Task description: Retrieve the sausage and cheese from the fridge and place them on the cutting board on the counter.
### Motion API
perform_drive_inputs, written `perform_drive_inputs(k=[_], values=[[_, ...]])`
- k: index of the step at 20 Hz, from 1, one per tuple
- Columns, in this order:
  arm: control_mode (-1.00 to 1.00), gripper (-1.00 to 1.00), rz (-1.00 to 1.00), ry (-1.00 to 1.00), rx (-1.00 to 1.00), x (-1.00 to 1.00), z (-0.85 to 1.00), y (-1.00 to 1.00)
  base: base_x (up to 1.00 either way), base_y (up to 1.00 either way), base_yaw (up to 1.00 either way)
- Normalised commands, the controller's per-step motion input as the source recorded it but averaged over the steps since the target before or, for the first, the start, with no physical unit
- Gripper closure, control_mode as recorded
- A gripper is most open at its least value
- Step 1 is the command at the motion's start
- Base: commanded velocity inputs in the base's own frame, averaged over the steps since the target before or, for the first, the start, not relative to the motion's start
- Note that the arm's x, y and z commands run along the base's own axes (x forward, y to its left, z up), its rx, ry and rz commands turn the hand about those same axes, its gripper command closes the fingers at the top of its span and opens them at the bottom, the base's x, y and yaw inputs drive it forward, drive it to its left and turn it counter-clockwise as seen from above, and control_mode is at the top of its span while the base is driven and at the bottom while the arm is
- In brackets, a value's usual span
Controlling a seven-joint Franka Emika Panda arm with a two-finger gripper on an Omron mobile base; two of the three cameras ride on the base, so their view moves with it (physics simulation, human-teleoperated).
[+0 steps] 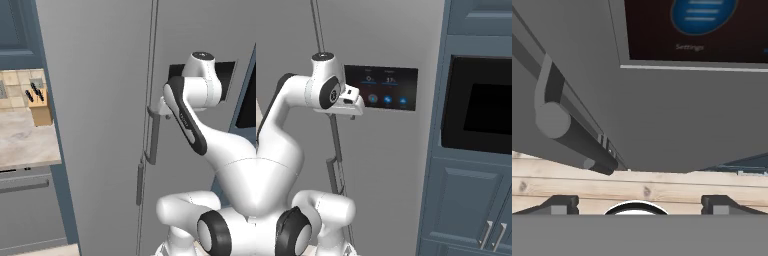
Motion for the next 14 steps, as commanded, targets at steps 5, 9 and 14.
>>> perform_drive_inputs(k=[5,9,14], values=[[1.0,-1.0,0.0,0.0,0.0,0.0,0.0,0.0,0.0,0.0,0.0],[1.0,-1.0,0.0,0.0,0.0,0.0,0.0,0.0,-0.07,0.0,0.0],[1.0,-1.0,0.0,0.0,0.0,0.0,0.0,0.0,-0.33,-0.01,0.0]])
